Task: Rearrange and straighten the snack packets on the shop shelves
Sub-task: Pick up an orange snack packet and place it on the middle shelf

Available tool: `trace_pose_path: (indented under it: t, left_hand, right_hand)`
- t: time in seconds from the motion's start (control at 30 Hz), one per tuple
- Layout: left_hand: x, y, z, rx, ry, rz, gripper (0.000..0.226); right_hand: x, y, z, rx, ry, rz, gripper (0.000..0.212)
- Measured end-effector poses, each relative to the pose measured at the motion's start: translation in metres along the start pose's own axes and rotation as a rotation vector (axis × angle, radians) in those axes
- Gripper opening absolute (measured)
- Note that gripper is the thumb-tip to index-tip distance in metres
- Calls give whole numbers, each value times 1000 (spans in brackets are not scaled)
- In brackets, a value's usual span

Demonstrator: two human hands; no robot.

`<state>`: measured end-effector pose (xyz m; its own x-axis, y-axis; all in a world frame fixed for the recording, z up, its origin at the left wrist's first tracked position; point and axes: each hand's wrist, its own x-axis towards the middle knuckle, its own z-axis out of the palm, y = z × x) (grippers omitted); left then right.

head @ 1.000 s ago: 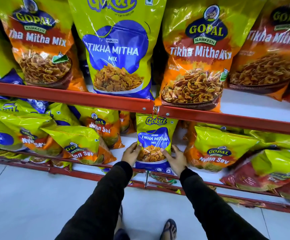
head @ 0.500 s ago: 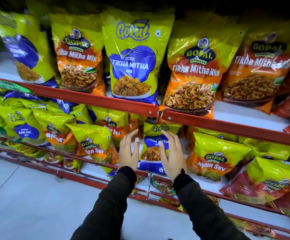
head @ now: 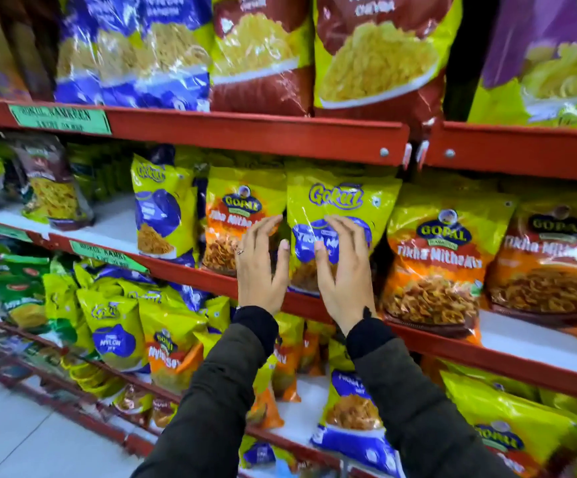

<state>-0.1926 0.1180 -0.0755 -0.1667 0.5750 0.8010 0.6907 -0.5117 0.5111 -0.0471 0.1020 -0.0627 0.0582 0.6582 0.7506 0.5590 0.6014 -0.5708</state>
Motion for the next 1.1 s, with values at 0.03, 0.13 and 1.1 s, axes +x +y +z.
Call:
trace_pose_path:
  t: [0.03, 0.13, 1.1]
  left_hand:
    - [12, -8, -5, -8, 9, -1, 35]
    - [36, -33, -15, -32, 26, -47, 38]
    - [87, -103, -79, -804, 262, -625, 10]
  right_hand:
    - [9, -7, 11, 12, 0, 14, 41]
    - [27, -22, 41, 51, -70, 127, 43]
    - [45, -49, 81, 555, 150, 462, 14]
